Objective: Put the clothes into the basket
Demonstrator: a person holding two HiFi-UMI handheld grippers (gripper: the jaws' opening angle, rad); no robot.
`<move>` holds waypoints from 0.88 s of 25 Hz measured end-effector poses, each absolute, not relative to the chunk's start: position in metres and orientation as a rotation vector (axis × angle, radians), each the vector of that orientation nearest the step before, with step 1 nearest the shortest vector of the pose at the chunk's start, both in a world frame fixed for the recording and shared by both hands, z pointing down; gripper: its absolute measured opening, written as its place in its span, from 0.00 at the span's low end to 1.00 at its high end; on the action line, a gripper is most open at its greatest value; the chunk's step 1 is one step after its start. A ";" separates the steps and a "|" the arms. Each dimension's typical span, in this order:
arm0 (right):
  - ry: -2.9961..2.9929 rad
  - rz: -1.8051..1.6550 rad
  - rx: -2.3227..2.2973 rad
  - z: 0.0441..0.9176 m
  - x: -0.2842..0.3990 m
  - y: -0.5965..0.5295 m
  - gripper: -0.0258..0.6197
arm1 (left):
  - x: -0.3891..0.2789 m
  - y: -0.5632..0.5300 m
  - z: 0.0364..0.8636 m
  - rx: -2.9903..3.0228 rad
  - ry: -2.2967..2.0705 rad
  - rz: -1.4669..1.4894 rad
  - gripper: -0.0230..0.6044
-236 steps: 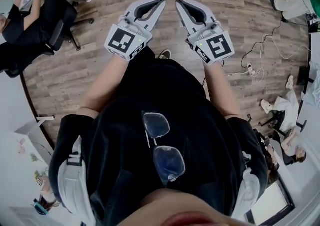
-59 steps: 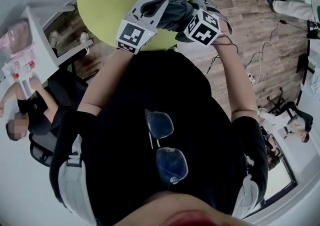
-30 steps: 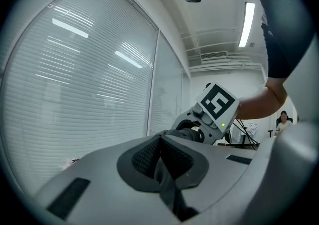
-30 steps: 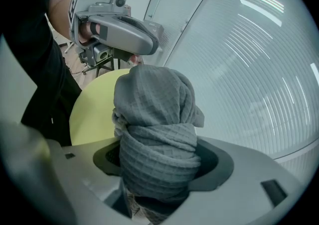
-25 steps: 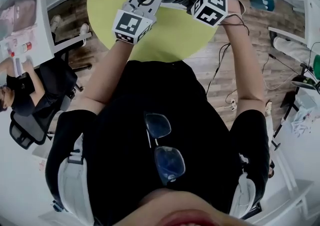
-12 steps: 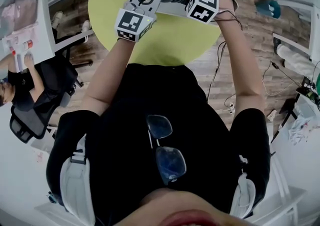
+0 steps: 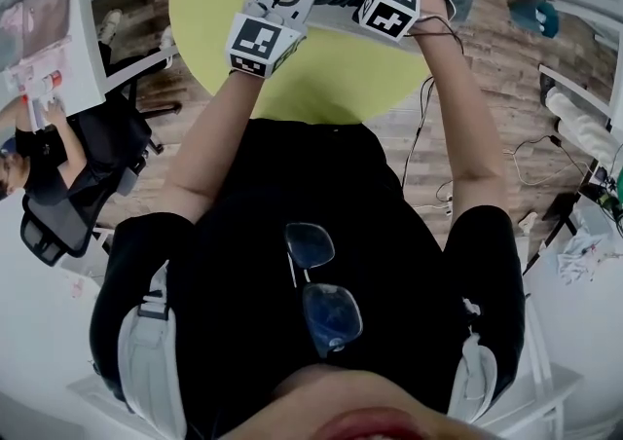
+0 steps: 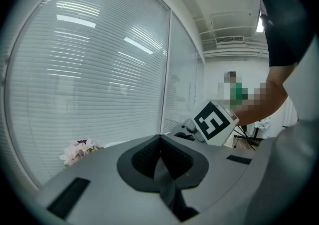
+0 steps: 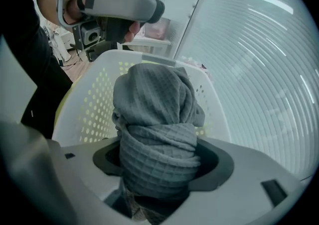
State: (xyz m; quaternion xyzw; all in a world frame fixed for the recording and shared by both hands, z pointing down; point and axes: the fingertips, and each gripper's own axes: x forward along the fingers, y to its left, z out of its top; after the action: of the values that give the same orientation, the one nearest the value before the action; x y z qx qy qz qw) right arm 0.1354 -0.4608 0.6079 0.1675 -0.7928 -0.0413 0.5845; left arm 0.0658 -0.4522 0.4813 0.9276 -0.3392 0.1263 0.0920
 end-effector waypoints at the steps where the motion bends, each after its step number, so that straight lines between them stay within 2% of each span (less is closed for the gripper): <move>1: -1.849 -0.082 0.383 0.615 0.136 -0.459 0.58 | 0.066 -0.452 0.483 2.751 -1.007 0.378 0.05; 22: -1.840 0.045 0.303 0.726 0.138 -0.454 0.59 | 0.078 -0.460 0.506 2.697 -1.040 0.443 0.05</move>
State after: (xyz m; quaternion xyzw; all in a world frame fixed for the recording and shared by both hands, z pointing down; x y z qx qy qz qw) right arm 0.1378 -0.4543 0.7255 0.1307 -0.7924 0.0196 0.5955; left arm 0.0784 -0.4596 0.5057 0.9169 -0.3535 0.1506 0.1083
